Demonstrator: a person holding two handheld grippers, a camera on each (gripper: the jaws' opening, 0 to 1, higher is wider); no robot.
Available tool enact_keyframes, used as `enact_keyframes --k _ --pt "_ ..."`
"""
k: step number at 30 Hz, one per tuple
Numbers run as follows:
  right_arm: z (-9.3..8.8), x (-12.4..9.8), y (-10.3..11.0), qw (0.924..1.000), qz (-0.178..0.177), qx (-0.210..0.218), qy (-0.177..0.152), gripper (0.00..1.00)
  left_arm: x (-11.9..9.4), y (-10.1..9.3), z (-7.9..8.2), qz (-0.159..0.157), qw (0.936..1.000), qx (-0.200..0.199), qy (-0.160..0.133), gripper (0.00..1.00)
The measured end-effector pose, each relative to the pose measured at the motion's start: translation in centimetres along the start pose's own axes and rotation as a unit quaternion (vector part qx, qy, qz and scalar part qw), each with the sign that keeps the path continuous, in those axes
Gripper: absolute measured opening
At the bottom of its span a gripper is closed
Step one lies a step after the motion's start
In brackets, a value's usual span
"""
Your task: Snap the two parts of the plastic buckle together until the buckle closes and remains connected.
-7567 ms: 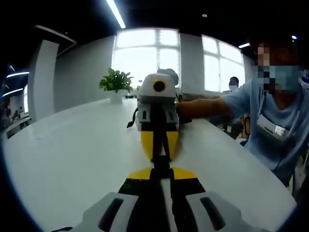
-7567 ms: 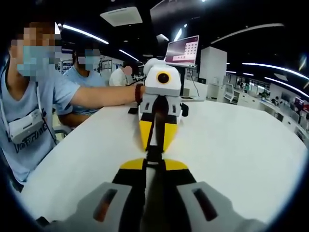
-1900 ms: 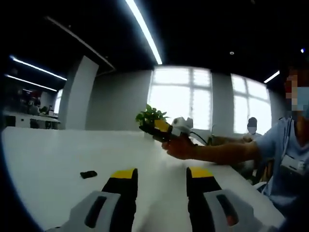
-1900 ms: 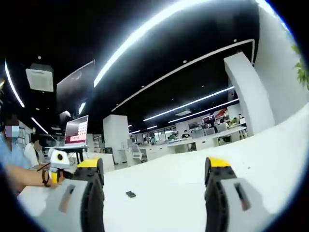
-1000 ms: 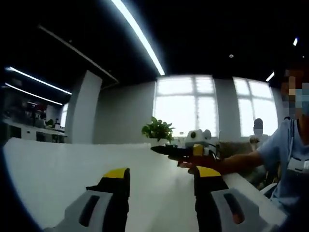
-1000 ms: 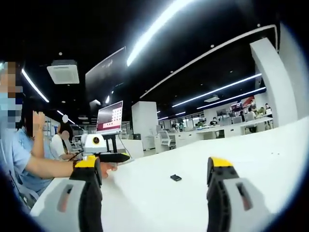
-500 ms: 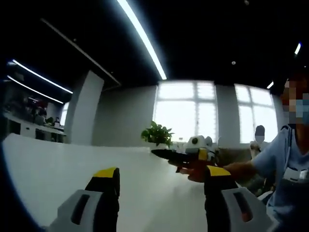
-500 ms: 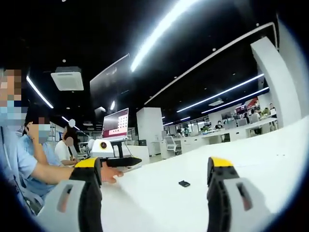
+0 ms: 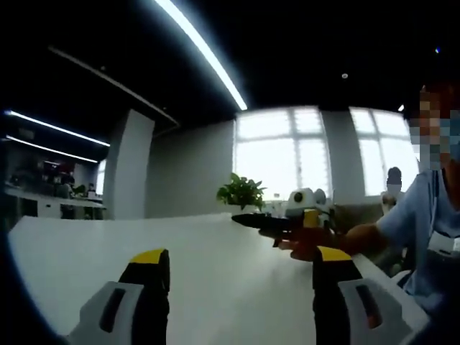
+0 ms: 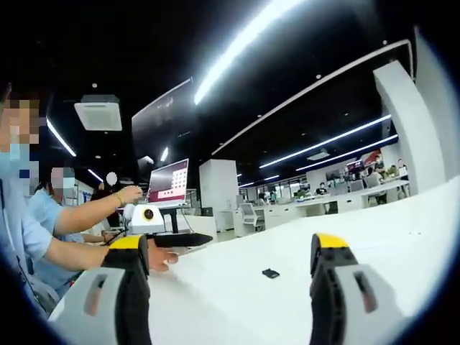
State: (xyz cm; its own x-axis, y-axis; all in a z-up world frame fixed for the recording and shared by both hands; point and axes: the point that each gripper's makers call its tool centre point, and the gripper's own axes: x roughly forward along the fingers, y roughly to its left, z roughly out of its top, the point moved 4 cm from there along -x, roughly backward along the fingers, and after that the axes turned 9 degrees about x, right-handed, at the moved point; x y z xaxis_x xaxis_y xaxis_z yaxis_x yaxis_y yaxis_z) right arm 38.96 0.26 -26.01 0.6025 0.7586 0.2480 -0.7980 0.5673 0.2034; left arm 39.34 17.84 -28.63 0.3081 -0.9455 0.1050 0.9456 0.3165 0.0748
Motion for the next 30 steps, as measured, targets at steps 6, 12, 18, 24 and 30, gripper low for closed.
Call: enact_keyframes --k 6,12,18,24,30 --pt "-0.6 0.2 0.2 0.9999 0.004 -0.008 0.014 0.94 0.3 -0.8 -0.4 -0.005 1.0 0.006 0.003 0.83" --pt "-0.4 0.0 0.0 0.9999 -0.001 -0.005 0.01 0.93 0.2 -0.7 -0.2 0.0 1.0 0.007 -0.003 0.83" --pt "-0.6 0.1 0.0 0.9999 0.001 0.002 0.013 0.94 0.0 -0.1 -0.1 0.003 1.0 0.006 -0.006 0.84" --pt "-0.7 0.2 0.2 0.9998 0.004 -0.006 0.017 0.94 0.1 0.0 -0.4 0.005 1.0 0.007 0.001 0.84" --pt "-0.8 0.0 0.1 0.9999 0.0 0.0 0.016 0.94 0.3 -0.7 -0.6 0.004 0.9999 0.011 0.004 0.88"
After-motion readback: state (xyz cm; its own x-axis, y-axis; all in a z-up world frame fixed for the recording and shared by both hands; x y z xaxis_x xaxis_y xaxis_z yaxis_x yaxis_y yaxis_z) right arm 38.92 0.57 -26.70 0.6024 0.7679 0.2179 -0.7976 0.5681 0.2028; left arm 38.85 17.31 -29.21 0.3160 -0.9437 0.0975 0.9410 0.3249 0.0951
